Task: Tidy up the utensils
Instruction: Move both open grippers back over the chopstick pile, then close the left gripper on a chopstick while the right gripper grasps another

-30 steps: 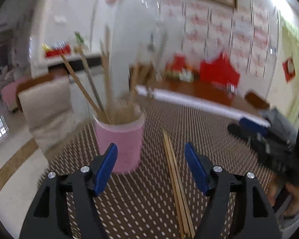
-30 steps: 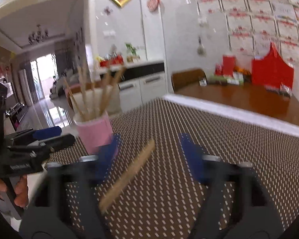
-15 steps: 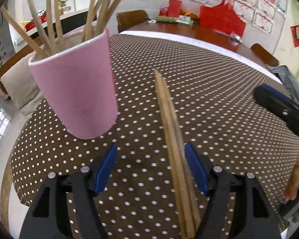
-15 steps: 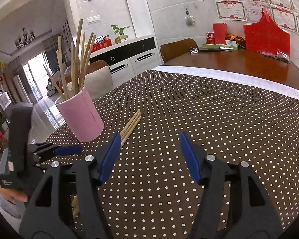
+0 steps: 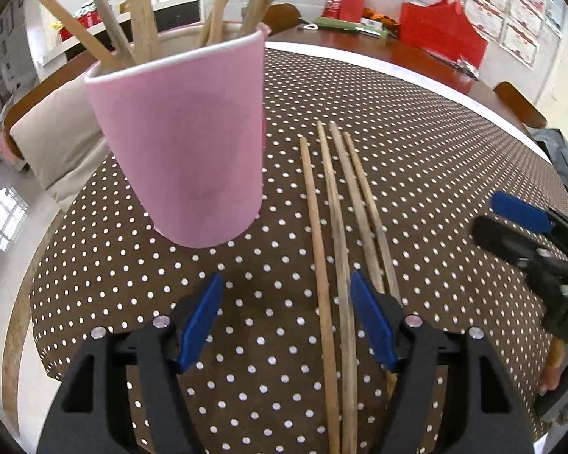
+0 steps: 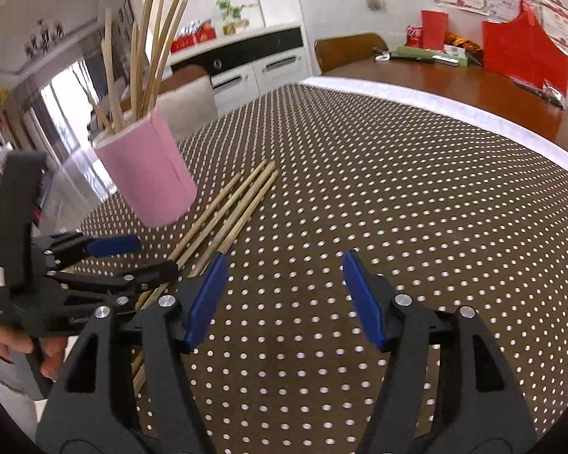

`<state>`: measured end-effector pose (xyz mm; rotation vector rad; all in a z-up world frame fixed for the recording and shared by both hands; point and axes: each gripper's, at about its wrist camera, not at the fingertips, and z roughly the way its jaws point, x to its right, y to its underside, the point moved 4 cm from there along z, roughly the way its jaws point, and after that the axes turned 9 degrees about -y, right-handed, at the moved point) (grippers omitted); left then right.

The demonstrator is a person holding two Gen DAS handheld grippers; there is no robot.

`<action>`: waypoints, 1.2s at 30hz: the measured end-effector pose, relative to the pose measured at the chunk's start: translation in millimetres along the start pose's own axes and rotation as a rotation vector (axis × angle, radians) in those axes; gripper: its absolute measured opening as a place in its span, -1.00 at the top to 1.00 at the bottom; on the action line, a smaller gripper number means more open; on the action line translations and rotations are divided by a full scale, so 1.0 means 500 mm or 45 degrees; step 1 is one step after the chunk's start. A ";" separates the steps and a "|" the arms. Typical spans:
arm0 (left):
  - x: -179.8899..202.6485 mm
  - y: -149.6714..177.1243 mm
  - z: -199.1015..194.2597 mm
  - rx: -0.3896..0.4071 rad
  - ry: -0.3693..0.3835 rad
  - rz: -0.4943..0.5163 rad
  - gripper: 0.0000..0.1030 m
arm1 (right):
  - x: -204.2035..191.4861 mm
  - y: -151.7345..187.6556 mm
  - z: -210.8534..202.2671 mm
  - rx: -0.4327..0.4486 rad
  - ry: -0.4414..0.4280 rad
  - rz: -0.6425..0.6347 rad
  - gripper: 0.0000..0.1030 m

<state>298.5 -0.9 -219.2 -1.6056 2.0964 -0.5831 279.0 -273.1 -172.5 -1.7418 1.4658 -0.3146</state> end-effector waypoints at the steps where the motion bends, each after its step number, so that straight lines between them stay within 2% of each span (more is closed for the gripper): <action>1: -0.003 0.007 -0.006 0.007 0.011 0.003 -0.34 | -0.007 -0.001 0.008 -0.015 0.003 -0.009 -0.23; 4: -0.024 0.025 -0.027 0.030 0.039 -0.027 -0.34 | -0.032 -0.004 0.038 -0.064 0.010 -0.045 -0.23; 8: -0.066 0.043 -0.052 0.057 0.023 -0.064 -0.34 | -0.058 -0.004 0.072 -0.124 0.032 -0.094 -0.23; 14: -0.112 0.056 -0.053 0.035 0.054 -0.111 -0.34 | -0.074 0.006 0.103 -0.192 0.072 -0.134 -0.24; 21: -0.082 0.033 -0.035 0.019 0.051 -0.062 -0.34 | -0.078 0.004 0.119 -0.290 0.156 -0.181 -0.31; 25: -0.068 0.018 -0.021 -0.006 0.035 -0.042 -0.34 | -0.079 -0.001 0.123 -0.334 0.150 -0.221 -0.30; 28: -0.060 0.008 -0.011 -0.030 0.025 -0.022 -0.34 | -0.065 -0.005 0.121 -0.376 0.091 -0.218 -0.16; 30: -0.051 0.000 -0.005 -0.038 0.018 -0.007 -0.34 | -0.050 -0.011 0.115 -0.395 0.081 -0.215 0.10; 36: -0.023 -0.024 0.012 -0.060 -0.025 0.024 -0.33 | -0.011 -0.023 0.106 -0.459 0.051 -0.208 0.19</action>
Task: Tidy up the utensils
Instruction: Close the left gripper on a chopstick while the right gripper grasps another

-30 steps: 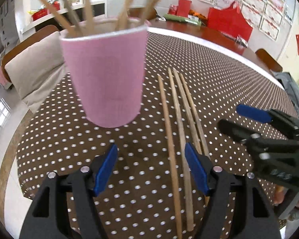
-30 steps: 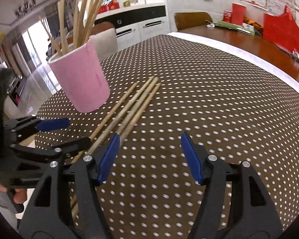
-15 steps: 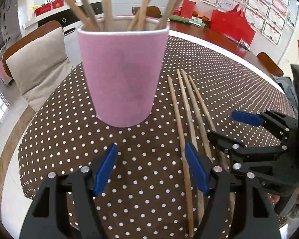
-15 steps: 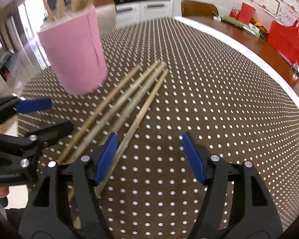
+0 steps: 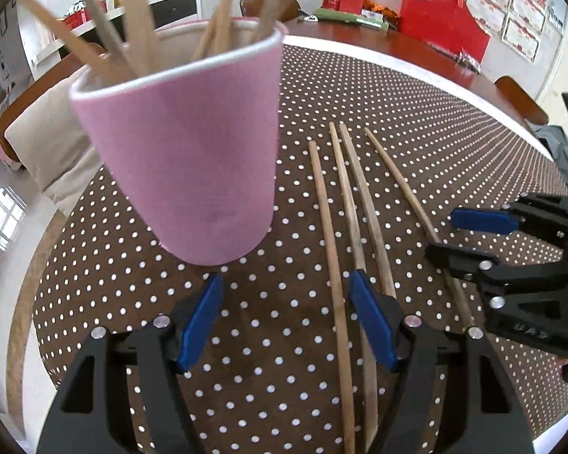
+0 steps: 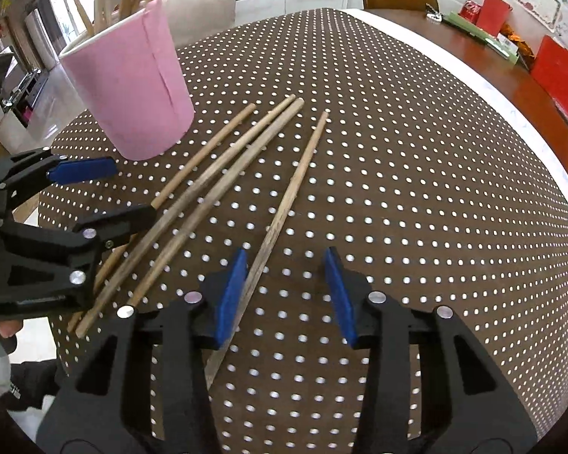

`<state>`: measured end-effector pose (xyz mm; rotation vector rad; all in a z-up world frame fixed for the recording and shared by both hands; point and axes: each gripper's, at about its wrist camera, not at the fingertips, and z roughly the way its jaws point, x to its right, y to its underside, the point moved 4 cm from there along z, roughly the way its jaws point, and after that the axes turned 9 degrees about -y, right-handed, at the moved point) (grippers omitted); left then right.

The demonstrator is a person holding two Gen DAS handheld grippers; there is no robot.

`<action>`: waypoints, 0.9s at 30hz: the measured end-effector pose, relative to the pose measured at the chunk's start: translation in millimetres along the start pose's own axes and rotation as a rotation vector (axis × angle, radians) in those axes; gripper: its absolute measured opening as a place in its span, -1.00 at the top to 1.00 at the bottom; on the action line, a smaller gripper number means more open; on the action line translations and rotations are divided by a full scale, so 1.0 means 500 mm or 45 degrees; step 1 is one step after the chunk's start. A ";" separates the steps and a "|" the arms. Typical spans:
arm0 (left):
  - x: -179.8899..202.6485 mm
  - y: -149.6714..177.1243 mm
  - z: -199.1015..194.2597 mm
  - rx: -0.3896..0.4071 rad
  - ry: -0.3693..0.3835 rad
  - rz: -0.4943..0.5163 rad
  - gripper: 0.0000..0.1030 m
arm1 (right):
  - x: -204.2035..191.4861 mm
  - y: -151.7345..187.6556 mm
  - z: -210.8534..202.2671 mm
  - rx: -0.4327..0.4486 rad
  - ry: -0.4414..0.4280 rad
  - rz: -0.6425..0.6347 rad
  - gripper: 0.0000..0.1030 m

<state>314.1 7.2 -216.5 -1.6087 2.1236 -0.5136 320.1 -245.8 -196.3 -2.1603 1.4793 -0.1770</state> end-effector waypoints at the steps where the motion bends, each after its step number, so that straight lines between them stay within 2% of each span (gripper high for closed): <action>1: 0.005 -0.003 0.003 0.001 -0.016 0.009 -0.30 | 0.006 -0.001 -0.001 -0.013 -0.011 0.001 0.20; 4: 0.018 -0.016 0.009 0.005 -0.061 0.026 -0.07 | 0.018 -0.010 0.000 -0.051 -0.026 -0.003 0.20; 5: 0.022 -0.022 0.010 -0.005 -0.062 0.018 -0.03 | 0.021 -0.014 0.001 -0.064 -0.028 -0.005 0.20; 7: 0.031 -0.029 0.009 -0.011 -0.060 0.032 0.21 | 0.025 -0.026 0.005 -0.105 -0.023 -0.018 0.20; 9: 0.045 -0.039 0.009 -0.029 -0.057 0.050 0.35 | 0.031 -0.039 0.012 -0.142 -0.027 -0.021 0.20; 10: 0.052 -0.042 0.010 -0.038 -0.053 0.056 0.50 | 0.034 -0.047 0.015 -0.173 -0.034 -0.023 0.22; 11: 0.061 -0.046 0.010 -0.049 -0.049 0.068 0.60 | 0.038 -0.053 0.018 -0.199 -0.027 -0.027 0.35; 12: 0.066 -0.048 0.013 -0.055 -0.046 0.075 0.85 | 0.043 -0.061 0.020 -0.227 -0.023 -0.029 0.39; 13: 0.076 -0.053 0.015 -0.062 -0.047 0.079 0.89 | 0.049 -0.071 0.023 -0.248 -0.031 -0.026 0.42; 15: 0.088 -0.059 0.019 -0.064 -0.061 0.085 0.90 | 0.062 -0.083 0.026 -0.292 -0.023 -0.024 0.64; 18: 0.095 -0.064 0.022 -0.063 -0.037 0.051 0.90 | 0.078 -0.094 0.028 -0.323 -0.033 -0.005 0.80; 21: 0.092 -0.063 0.016 -0.054 0.028 0.015 0.90 | 0.094 -0.097 0.025 -0.302 -0.055 0.026 0.87; 27: 0.112 -0.061 -0.037 0.063 0.098 0.006 0.90 | 0.117 -0.072 -0.002 -0.193 -0.149 0.087 0.88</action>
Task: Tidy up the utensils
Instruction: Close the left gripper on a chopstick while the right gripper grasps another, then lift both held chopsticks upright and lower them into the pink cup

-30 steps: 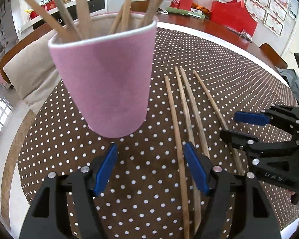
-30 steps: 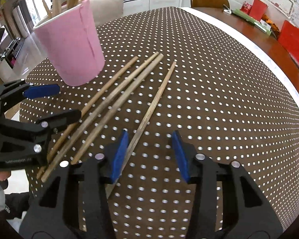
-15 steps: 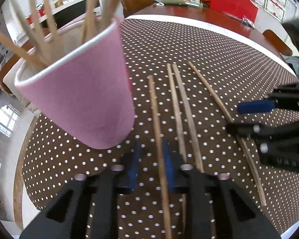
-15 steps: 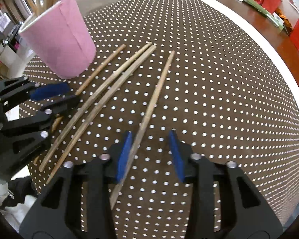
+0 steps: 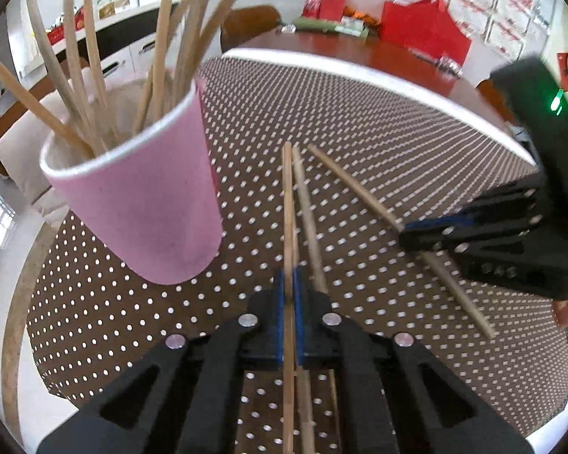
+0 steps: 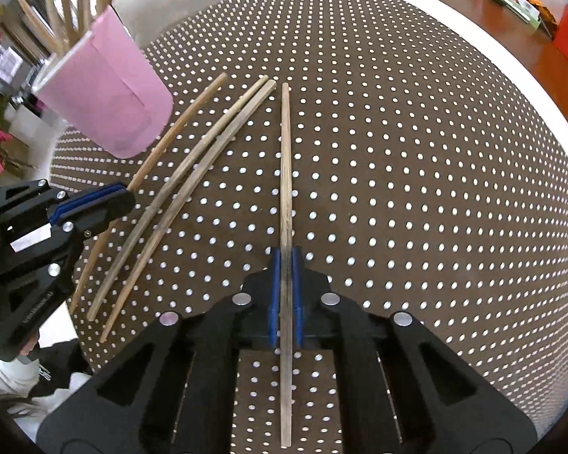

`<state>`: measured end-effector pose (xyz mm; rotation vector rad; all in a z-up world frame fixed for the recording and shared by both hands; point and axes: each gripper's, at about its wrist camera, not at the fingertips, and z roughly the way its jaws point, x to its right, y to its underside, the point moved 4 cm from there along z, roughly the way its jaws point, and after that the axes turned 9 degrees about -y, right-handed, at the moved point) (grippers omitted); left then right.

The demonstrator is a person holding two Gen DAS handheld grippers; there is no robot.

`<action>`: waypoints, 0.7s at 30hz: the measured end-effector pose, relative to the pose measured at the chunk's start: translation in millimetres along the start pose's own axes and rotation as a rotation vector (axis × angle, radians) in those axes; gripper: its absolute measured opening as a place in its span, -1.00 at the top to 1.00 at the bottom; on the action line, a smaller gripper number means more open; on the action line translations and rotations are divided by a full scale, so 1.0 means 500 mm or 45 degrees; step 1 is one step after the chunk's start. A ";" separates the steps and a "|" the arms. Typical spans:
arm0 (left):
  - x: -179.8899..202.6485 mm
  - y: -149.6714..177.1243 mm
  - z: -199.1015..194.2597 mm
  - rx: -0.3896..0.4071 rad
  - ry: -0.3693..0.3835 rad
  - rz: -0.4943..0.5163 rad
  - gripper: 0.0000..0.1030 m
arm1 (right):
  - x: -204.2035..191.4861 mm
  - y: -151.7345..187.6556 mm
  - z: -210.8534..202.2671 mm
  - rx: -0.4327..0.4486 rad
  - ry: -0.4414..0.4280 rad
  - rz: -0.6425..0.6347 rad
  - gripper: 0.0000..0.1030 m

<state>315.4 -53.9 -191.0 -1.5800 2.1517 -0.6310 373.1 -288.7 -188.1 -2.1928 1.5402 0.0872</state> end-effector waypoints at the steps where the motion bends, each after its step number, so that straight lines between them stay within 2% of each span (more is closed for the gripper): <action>1: 0.006 -0.003 -0.012 0.027 0.012 -0.004 0.90 | 0.006 0.005 -0.011 0.042 -0.020 0.016 0.88; 5: 0.018 -0.009 -0.058 0.141 0.085 -0.019 0.90 | 0.015 0.028 -0.061 0.203 -0.071 0.049 0.88; 10: 0.028 -0.021 -0.109 0.281 0.148 -0.056 0.90 | 0.030 0.042 -0.145 0.495 -0.162 0.129 0.88; 12: 0.024 -0.021 -0.136 0.343 0.191 -0.061 0.90 | 0.031 0.048 -0.167 0.575 -0.179 0.141 0.88; 21: -0.019 -0.004 -0.262 0.686 0.292 -0.102 0.90 | -0.043 0.069 -0.294 0.934 -0.249 0.018 0.88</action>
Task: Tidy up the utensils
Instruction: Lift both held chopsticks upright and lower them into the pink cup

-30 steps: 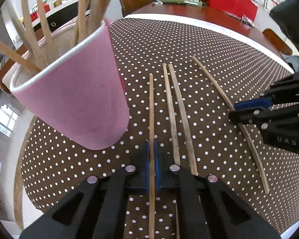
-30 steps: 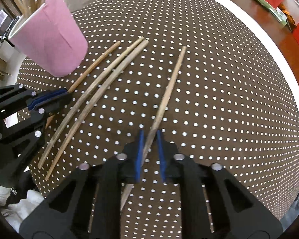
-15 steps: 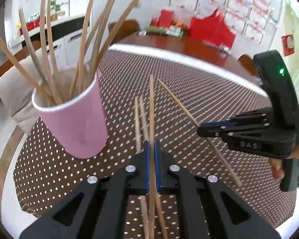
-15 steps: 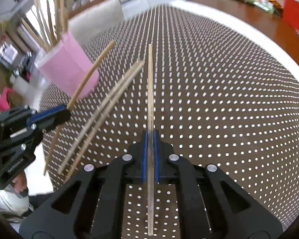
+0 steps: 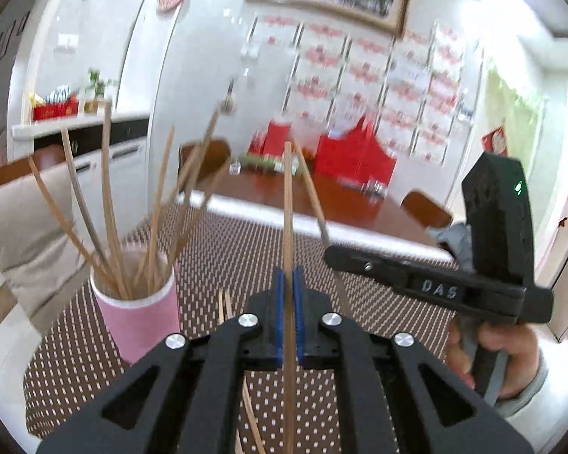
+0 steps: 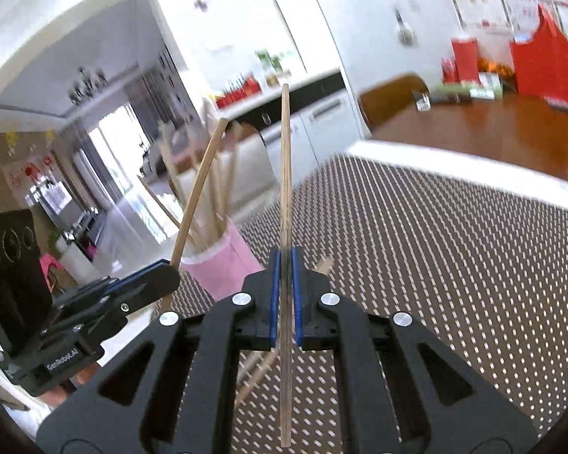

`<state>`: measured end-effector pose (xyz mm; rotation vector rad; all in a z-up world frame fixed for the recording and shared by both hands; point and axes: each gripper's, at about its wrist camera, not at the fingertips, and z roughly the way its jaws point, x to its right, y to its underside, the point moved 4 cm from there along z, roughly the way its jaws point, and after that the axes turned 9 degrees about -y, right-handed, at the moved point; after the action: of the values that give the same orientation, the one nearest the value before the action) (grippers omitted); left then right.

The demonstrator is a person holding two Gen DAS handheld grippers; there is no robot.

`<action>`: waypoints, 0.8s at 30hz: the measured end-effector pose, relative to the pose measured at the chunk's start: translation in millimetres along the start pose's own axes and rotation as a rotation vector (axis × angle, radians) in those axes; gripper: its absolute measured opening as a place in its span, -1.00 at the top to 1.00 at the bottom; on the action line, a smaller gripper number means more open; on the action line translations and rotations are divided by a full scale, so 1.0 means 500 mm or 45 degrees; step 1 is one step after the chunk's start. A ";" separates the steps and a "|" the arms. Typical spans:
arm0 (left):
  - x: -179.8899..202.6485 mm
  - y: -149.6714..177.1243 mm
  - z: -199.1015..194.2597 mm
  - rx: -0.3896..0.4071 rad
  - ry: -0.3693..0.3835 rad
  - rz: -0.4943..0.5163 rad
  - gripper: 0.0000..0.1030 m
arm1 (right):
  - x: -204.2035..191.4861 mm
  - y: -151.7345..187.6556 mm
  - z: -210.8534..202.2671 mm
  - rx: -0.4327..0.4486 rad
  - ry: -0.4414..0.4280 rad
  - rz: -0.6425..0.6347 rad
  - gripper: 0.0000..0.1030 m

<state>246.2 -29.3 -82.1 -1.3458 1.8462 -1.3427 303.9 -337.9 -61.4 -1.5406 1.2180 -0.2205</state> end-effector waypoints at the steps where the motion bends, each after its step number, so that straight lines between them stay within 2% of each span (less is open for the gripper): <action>1: -0.003 -0.010 -0.013 0.052 0.005 0.000 0.90 | -0.043 -0.006 0.031 0.013 -0.007 -0.018 0.88; 5: -0.034 -0.049 -0.055 0.225 -0.033 -0.035 0.90 | -0.116 -0.033 0.059 0.103 -0.038 -0.085 0.87; 8: -0.072 -0.070 -0.074 0.312 -0.099 -0.084 0.90 | -0.154 -0.055 0.077 0.163 -0.074 -0.143 0.87; 15: -0.163 -0.108 -0.092 0.464 -0.216 -0.188 0.90 | -0.227 -0.078 0.139 0.267 -0.164 -0.206 0.87; 19: -0.196 -0.136 -0.075 0.533 -0.242 -0.238 0.90 | -0.244 -0.091 0.174 0.324 -0.193 -0.205 0.87; 24: -0.222 -0.152 -0.049 0.626 -0.289 -0.240 0.90 | -0.245 -0.103 0.212 0.394 -0.188 -0.199 0.87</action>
<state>302.4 79.0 -21.0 -1.3551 1.1626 -1.5369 350.5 -184.4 -5.1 -1.3553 0.9016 -0.3730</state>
